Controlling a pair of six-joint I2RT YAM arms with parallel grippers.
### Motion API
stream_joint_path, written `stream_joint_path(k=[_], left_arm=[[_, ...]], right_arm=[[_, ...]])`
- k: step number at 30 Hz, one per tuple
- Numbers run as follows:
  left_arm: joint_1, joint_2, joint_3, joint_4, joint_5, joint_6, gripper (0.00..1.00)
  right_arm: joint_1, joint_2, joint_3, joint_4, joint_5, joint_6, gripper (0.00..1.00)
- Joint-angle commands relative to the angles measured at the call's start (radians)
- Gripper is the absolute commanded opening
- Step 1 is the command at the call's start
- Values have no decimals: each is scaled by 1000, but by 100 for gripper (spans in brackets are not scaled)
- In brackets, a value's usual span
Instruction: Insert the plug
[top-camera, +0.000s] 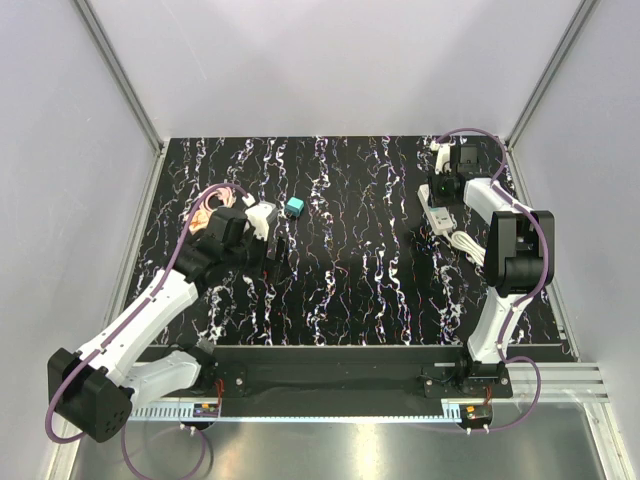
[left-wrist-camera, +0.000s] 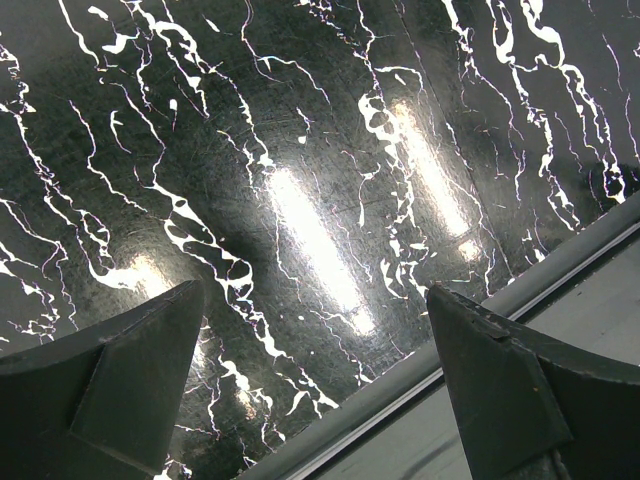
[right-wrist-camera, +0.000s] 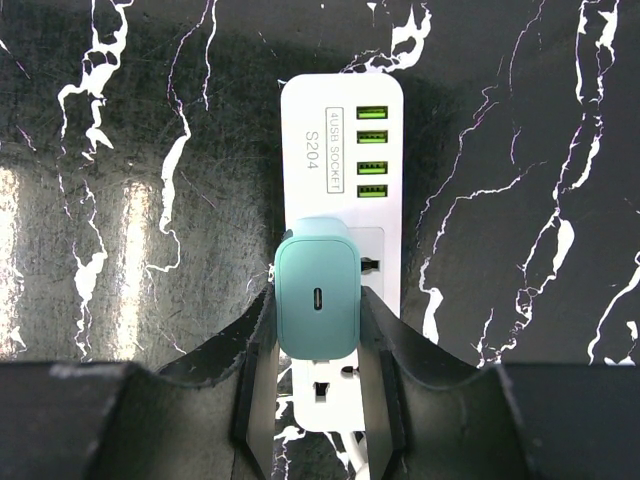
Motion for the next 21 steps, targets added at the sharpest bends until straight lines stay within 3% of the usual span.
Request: stream_joint_path(k=[1,2,3,5,6,9,14,21], left_arm=[[-2,-27,24,13,-24,16,99],[-2,-30,24,13,-24,16,99],[-4,-33,24,12,-26,16,99],[-2,-38,23,12,-40,18,99],[-2,-44,21,13,-44,18,99],[-2,-50,21,13,-43,18,99],[-2,-80,11,37,-14,4,99],[-1,-64,21,56,-50,-33,99]], right_arm=[[-4,116,-62,-145,55,26,4],[-4,109,-51,-145,67,36,9],[-4,97,-45,-145,67,40,22],[-4,60,-16,-145,38,49,37],[-4,50,-4,-148,29,52,53],[-5,9,59,-163,-14,64,70],[-5,-49,164,-205,-57,95,86],[-4,-192,133,-285,-39,204,85]])
